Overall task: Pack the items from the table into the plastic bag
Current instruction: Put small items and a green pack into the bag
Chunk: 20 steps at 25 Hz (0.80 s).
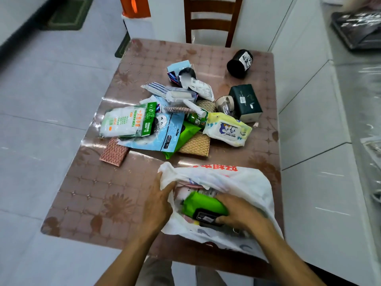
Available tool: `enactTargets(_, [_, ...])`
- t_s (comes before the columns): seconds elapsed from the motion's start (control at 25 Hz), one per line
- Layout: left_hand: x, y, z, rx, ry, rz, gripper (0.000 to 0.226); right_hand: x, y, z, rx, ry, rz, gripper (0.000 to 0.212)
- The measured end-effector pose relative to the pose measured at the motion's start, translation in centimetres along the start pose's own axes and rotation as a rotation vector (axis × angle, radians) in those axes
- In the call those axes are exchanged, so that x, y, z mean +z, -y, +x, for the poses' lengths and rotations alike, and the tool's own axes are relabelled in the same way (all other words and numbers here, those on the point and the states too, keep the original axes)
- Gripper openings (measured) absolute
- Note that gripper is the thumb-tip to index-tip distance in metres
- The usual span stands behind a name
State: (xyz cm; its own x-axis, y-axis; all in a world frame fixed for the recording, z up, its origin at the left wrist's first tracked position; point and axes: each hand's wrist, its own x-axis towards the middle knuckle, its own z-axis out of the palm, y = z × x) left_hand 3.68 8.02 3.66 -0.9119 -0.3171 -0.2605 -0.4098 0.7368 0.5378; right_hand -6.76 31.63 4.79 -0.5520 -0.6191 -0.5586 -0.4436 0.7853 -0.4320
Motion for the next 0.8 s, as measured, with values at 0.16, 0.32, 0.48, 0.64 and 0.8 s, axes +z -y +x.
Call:
enactTargets(0.16, [-1.1, -1.5, 0.2, 0.073, 0.004, 0.091, 0.081, 3.7, 1.0, 1.6, 0.08, -0.219, -0.048, 0.069])
enactTargets(0.32, [-2.3, -1.6, 1.1, 0.141, 0.027, 0.241, 0.071, 3.8, 0.9, 1.0, 0.248, -0.377, -0.088, 0.059])
enactTargets(0.48, [-2.8, -1.4, 1.1, 0.138, 0.015, 0.505, 0.109, -0.8, -1.4, -1.2, 0.253, -0.633, -0.369, 0.064])
enactTargets(0.64, [-4.1, -2.2, 0.6, 0.126, -0.078, 0.296, 0.098, -3.7, -2.6, -3.6, 0.224, -0.537, -0.675, 0.072])
enactTargets(0.8, [-4.9, -2.3, 0.5, 0.274, -0.101, 0.176, 0.073, -4.6, -2.9, -4.6, 0.301, -0.155, -0.809, 0.043])
